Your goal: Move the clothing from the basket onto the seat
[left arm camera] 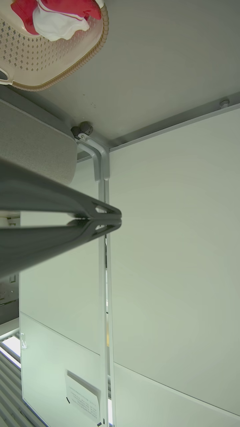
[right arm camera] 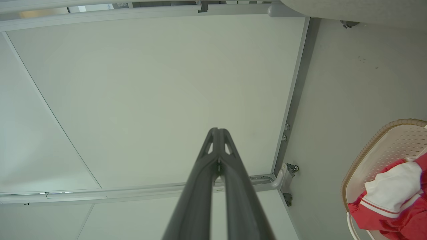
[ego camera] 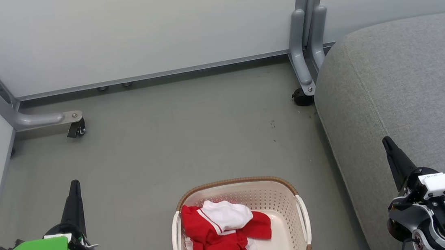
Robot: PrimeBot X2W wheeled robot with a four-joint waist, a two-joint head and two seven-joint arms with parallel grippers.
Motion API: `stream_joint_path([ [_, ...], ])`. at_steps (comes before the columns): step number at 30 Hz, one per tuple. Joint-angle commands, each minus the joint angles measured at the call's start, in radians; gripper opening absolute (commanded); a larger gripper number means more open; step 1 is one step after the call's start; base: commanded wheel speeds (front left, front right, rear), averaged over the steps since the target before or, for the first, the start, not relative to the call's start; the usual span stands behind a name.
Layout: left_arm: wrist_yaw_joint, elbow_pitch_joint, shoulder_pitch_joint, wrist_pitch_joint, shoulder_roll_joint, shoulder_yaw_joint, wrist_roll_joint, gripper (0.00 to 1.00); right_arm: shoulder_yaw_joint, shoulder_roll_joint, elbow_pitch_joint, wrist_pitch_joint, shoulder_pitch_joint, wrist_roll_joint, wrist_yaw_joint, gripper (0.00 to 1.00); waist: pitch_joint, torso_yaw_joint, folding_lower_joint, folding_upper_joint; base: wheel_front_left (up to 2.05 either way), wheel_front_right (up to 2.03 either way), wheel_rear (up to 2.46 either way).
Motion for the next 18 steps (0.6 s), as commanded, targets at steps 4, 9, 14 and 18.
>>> stream_joint_path([
  [4, -0.002, 0.001, -0.015, 0.002, 0.001, 0.0, 0.005, 0.0, 0.0, -0.002, 0.001, 0.0, -0.008, -0.005, 0.0, 0.0, 0.0, 0.0, 0.0, 0.0, 0.0, 0.0, 0.0],
  [9, 0.0, 0.014, 0.008, -0.005, -0.002, -0.005, 0.0, 1.0, 0.004, 0.005, 0.01, -0.006, 0.007, -0.002, 0.0, 1.0, 0.0, 0.0, 0.0, 0.0, 0.0, 0.0, 0.0],
  [14, 0.0, -0.002, 0.0, -0.027, -0.002, -0.022, 0.004, 1.0, 0.024, 0.004, -0.006, -0.033, 0.004, -0.019, 0.0, 1.0, 0.002, 0.0, 0.0, 0.0, 0.0, 0.0, 0.0],
  [18, 0.0, -0.025, -0.007, -0.053, 0.008, -0.041, 0.04, 1.0, 0.035, 0.003, -0.019, -0.053, 0.001, -0.064, 0.0, 1.0, 0.003, 0.0, 0.0, 0.0, 0.0, 0.0, 0.0],
])
